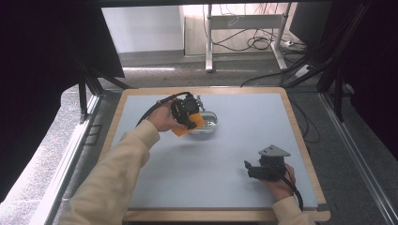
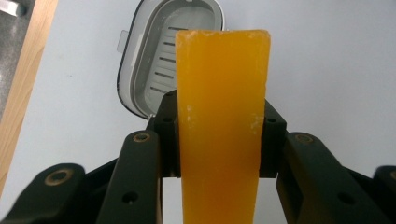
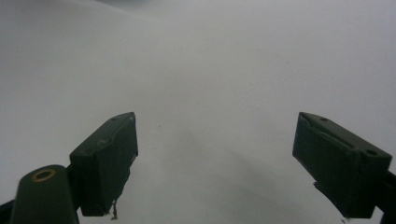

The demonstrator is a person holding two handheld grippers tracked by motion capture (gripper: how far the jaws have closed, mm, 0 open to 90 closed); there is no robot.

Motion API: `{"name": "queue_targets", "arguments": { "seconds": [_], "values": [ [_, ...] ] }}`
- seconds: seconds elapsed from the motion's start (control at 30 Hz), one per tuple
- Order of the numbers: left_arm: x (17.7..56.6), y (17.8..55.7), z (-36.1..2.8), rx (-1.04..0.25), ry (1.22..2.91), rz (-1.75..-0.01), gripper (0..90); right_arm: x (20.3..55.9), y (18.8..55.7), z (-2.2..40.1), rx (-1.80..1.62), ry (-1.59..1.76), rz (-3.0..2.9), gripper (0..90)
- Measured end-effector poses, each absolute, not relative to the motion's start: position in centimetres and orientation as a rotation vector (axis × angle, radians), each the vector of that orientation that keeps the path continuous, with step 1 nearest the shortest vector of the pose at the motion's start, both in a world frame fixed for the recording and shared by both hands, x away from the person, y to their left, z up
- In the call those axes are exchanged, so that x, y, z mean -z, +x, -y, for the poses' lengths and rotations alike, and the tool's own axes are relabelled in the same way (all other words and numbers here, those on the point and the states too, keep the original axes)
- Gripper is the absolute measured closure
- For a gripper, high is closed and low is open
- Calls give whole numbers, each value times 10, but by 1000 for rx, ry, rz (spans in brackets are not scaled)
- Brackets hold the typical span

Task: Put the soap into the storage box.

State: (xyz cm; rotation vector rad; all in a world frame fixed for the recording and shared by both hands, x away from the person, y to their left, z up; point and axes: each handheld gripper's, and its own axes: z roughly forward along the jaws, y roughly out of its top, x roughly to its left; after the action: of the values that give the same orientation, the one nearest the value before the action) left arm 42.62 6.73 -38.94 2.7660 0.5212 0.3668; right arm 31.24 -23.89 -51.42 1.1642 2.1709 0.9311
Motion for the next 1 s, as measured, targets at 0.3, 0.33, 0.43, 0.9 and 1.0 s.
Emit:
{"name": "queue_targets", "arguments": {
  "seconds": [0.3, 0.33, 0.43, 0.9, 1.0],
  "values": [
    [389, 434, -59, -356, 2782, -487, 622, 515, 313, 239, -929, 1164, -2170, 146],
    [390, 436, -57, -351, 2788, -477, 623, 515, 313, 240, -928, 1167, -2171, 146],
    [391, 440, -54, -346, 2795, -466, 622, 515, 313, 240, -929, 1169, -2173, 146],
    [393, 451, -41, -342, 2830, -431, 622, 515, 313, 241, -932, 1173, -2171, 146],
    [395, 453, -40, -338, 2832, -437, 622, 515, 313, 240, -932, 1171, -2171, 146]
  ]
}}
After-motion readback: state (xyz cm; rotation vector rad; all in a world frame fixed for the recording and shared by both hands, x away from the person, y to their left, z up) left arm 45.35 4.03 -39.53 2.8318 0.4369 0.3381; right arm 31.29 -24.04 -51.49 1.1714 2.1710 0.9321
